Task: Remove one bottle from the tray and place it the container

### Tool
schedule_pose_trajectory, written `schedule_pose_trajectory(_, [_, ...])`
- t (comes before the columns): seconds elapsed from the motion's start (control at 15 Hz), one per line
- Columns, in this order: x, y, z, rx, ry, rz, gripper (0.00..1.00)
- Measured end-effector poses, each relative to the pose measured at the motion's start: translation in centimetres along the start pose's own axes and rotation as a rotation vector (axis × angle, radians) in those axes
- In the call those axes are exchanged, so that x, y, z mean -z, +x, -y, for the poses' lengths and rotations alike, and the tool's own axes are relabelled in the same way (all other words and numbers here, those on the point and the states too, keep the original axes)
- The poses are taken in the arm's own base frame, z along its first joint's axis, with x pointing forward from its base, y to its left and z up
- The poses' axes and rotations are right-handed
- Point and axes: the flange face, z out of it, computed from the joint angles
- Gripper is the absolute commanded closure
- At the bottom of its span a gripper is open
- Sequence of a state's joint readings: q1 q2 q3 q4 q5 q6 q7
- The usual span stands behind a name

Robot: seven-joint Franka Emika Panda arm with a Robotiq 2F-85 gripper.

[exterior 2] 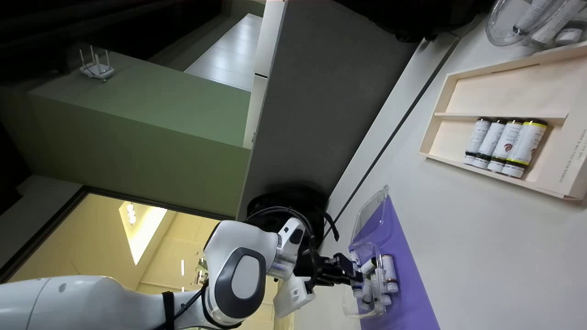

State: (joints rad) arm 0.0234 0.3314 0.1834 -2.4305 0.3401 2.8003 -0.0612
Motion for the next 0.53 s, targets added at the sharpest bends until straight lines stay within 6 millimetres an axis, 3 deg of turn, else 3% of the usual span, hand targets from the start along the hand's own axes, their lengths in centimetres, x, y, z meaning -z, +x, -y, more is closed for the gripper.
schedule_pose_trajectory(0.27, [-0.8, 0.6, -1.2, 0.015, 0.034, -0.033, 0.16])
schedule_pose_trajectory(0.33, [-0.3, 0.9, -1.7, 0.011, 0.043, -0.044, 0.33])
schedule_pose_trajectory(0.53, [2.1, 2.0, -3.2, -0.022, 0.055, -0.094, 0.15])
